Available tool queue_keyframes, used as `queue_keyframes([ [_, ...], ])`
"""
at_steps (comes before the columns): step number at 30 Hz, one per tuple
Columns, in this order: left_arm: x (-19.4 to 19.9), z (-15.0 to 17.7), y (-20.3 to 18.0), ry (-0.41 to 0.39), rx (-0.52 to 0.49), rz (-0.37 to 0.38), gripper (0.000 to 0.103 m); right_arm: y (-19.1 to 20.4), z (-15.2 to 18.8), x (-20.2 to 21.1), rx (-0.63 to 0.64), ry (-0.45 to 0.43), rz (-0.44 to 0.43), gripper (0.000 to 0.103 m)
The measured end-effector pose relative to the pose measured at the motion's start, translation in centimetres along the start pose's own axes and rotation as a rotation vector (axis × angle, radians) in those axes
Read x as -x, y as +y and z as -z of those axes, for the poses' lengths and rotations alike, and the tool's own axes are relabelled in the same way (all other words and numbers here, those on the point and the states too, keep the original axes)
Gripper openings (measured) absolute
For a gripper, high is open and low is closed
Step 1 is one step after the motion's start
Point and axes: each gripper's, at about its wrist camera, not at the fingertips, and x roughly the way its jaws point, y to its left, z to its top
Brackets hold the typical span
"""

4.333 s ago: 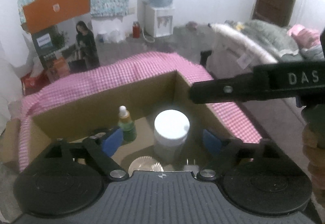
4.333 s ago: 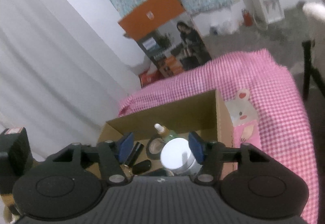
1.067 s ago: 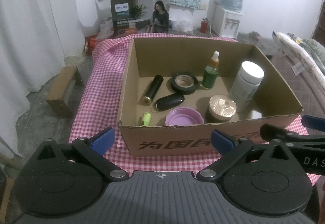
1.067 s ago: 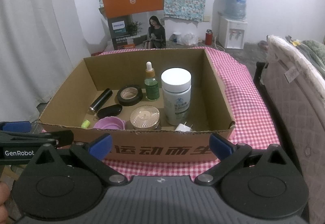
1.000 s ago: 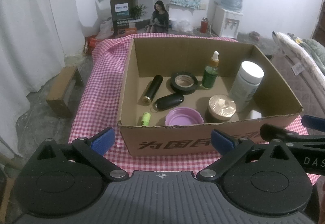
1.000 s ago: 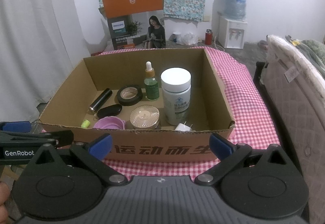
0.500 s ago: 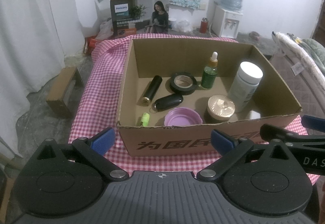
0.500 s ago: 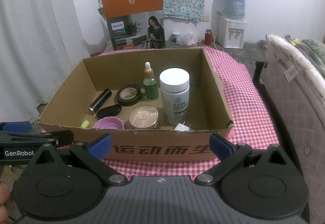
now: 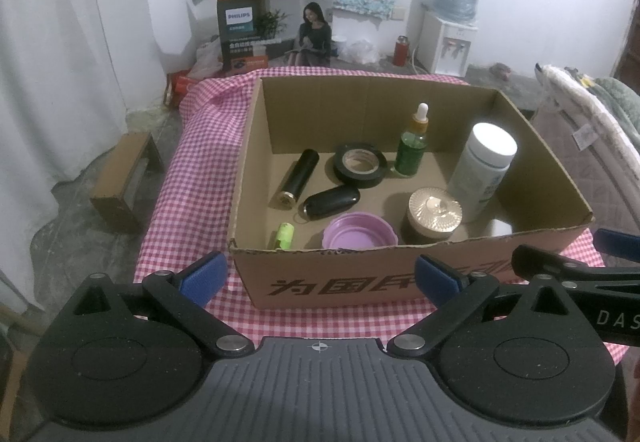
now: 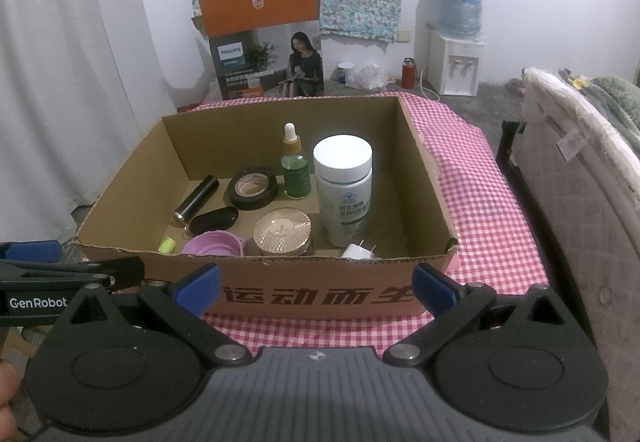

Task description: Organize rigid objects

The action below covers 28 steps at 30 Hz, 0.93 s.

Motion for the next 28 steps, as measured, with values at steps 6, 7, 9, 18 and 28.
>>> queue_keyframes([
  [6,0.01,0.00,0.02,-0.001,0.000,0.000,0.101,-0.01,0.00,0.05,-0.001,-0.001,0.000,0.103],
  [7,0.06,-0.04,-0.02,-0.002,-0.001,0.000,0.101,-0.03,0.00,0.07,-0.001,-0.001,0.000,0.103],
  [9,0.11,-0.10,-0.08,-0.003,-0.002,0.000,0.101,0.04,-0.02,0.01,0.000,-0.001,0.001,0.103],
  [18,0.14,-0.15,-0.11,-0.004,-0.002,0.001,0.100,0.05,-0.13,0.17,-0.001,-0.002,0.002,0.103],
  [28,0.20,-0.22,-0.12,-0.004,-0.001,0.000,0.100,0.10,-0.27,0.39,0.000,-0.004,0.005,0.103],
])
